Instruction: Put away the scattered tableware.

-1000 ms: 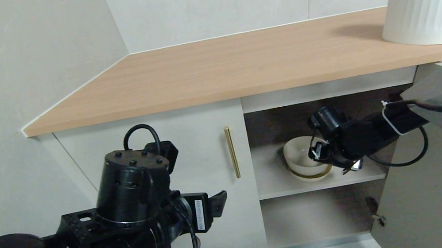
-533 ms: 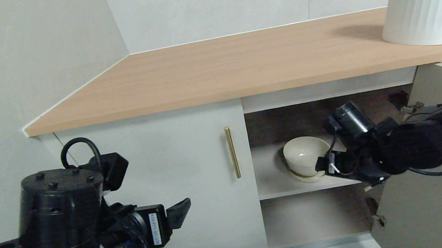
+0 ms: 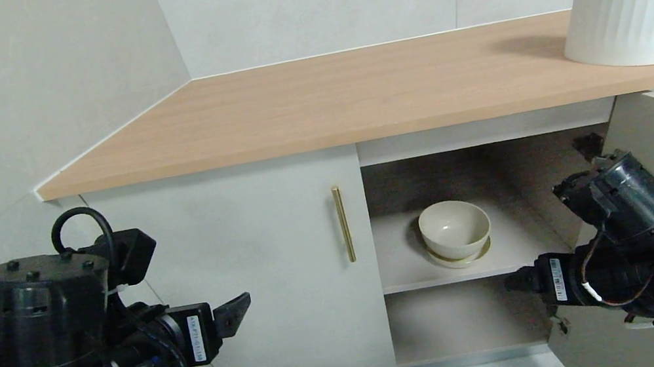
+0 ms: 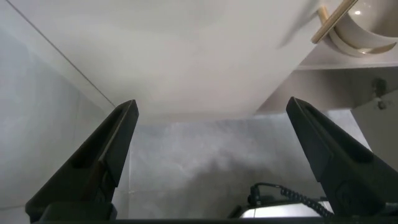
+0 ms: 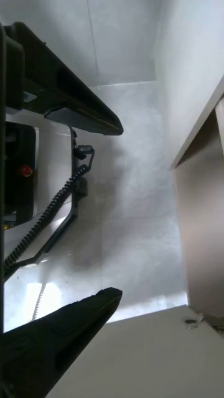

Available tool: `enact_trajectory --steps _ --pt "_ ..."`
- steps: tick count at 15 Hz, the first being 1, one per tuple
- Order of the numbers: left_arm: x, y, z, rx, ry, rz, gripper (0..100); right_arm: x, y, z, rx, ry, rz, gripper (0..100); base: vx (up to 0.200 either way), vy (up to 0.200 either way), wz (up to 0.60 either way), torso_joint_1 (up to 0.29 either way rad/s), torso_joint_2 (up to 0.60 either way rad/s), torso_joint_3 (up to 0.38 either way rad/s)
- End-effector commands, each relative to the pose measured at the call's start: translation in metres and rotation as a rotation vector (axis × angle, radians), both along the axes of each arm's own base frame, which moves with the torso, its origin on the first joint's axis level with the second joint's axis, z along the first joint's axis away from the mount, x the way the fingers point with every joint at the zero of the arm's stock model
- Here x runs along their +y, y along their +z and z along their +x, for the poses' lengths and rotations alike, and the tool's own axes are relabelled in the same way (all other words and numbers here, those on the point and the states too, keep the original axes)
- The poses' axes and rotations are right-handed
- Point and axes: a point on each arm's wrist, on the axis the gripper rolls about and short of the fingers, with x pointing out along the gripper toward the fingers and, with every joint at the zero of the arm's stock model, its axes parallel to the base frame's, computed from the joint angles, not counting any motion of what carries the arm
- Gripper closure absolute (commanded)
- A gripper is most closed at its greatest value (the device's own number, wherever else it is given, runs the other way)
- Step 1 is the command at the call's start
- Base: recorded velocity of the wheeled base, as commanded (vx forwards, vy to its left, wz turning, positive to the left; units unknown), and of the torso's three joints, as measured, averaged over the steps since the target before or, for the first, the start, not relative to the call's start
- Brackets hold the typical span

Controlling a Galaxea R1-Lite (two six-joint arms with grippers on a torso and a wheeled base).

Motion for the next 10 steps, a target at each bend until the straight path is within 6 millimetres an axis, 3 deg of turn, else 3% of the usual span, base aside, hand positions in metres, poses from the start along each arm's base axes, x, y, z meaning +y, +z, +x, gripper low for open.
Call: enact_trajectory --steps 1,10 --pt "-0.0014 -0.002 0.0019 0.008 -0.002 0.006 0 -0.0001 0.0003 -0.0018 0.0 0.004 0.001 0 -0.2 0.0 0.0 0.002 0.01 -0.002" --pt "-0.0019 -0.0038 0.0021 0.015 -0.003 0.009 0 0.0003 -0.0039 -0.002 0.015 0.006 -0.01 0 -0.2 0.0 0.0 0.0 0.0 0.004"
